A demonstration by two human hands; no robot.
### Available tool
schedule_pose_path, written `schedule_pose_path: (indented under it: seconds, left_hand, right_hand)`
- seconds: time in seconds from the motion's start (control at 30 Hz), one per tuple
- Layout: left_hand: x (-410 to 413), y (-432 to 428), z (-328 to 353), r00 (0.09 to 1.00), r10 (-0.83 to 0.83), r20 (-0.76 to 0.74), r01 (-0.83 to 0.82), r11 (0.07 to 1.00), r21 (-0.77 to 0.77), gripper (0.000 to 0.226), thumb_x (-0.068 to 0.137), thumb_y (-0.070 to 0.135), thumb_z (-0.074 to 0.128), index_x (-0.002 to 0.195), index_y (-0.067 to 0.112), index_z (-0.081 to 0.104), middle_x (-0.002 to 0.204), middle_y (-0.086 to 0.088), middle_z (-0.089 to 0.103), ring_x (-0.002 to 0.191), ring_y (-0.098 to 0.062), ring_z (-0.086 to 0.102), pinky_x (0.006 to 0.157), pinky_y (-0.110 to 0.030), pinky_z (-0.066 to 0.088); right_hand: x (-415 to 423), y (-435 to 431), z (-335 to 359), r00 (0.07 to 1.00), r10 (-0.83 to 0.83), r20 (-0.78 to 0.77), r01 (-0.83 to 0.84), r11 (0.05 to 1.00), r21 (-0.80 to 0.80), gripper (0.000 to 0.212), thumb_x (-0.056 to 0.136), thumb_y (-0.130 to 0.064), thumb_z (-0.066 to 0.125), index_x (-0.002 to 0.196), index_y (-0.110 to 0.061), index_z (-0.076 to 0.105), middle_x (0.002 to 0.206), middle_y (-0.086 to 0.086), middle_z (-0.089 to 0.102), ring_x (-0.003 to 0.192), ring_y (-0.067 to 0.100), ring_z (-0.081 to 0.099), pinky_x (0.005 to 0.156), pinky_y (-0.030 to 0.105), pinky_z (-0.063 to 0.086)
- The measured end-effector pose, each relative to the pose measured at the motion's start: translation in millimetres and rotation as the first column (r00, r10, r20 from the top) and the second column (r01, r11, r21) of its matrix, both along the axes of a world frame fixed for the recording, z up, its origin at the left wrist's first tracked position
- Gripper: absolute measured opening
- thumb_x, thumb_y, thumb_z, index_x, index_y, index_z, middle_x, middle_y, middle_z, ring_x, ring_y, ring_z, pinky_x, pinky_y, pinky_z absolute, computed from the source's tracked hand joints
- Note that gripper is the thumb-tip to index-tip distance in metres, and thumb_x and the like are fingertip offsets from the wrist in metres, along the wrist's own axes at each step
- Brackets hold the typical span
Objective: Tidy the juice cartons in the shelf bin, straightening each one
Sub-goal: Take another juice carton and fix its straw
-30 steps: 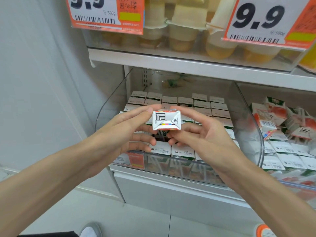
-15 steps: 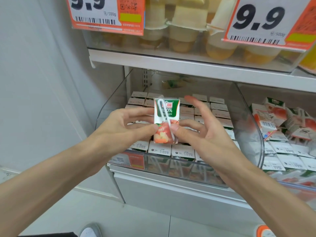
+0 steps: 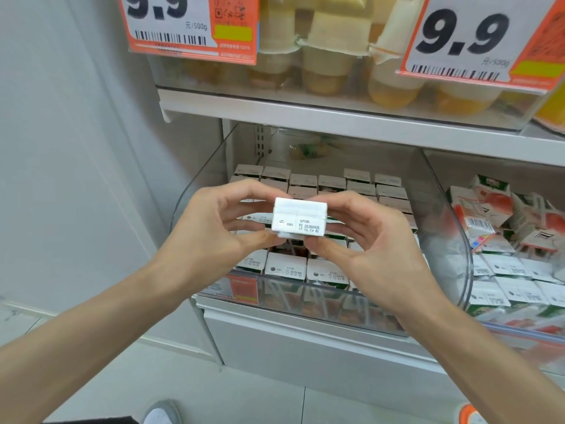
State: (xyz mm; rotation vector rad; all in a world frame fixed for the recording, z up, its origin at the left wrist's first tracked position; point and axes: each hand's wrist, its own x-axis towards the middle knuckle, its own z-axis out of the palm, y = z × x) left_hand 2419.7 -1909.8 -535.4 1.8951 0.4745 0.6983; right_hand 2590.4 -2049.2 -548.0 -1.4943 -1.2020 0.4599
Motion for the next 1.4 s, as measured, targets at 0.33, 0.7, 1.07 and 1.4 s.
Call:
schedule_pose_path:
  seconds: [0.33,0.7,1.07,1.4]
  left_hand:
    - [1,0,-1,1.0,0.014,0.028,-0.015,0.999,0.031,0.033,0.076,0.016,0.087,0.105,0.028,0.074,0.114,0.016,0.079,0.113,-0.006,0.073,0.1,-0.03,0.058]
    - [1,-6,-2,0.994,0.097,0.054,-0.111,0.859,0.5,0.038,0.072,0.034,0.093,0.101,0.018,0.074,0.1,0.008,0.071,0.1,-0.019,0.068,0.086,-0.032,0.052]
    - [-2,3,-7,0.989,0.139,0.045,-0.144,0.891,0.429,0.031,0.079,0.02,0.089,0.106,0.021,0.074,0.111,0.022,0.074,0.115,-0.006,0.069,0.101,-0.031,0.053]
    - [-1,6,-7,0.976,0.047,0.214,-0.185,0.701,0.688,0.02,0.091,0.021,0.073,0.104,0.006,0.072,0.12,0.005,0.069,0.116,-0.019,0.065,0.089,-0.042,0.058]
  right_hand:
    - [-2,2,-1,1.0,0.006,0.027,-0.006,1.0,0.004,0.044,0.092,-0.016,0.081,0.131,-0.033,0.068,0.123,-0.024,0.074,0.123,0.002,0.065,0.101,0.031,0.056]
    - [3,3,-4,0.953,0.116,-0.281,-0.137,0.989,-0.056,0.052,0.088,0.006,0.079,0.132,-0.019,0.07,0.124,-0.007,0.078,0.116,0.01,0.073,0.108,0.03,0.054]
    - [2,0,2,0.999,-0.011,0.046,0.007,0.998,0.07,0.044,0.085,-0.007,0.086,0.123,-0.025,0.074,0.114,-0.012,0.078,0.107,0.014,0.073,0.092,0.031,0.06]
    - [-2,-3,6,0.998,-0.045,0.045,0.038,0.988,0.147,0.042,0.078,-0.007,0.091,0.112,-0.027,0.074,0.112,-0.015,0.079,0.105,0.013,0.075,0.086,0.026,0.06]
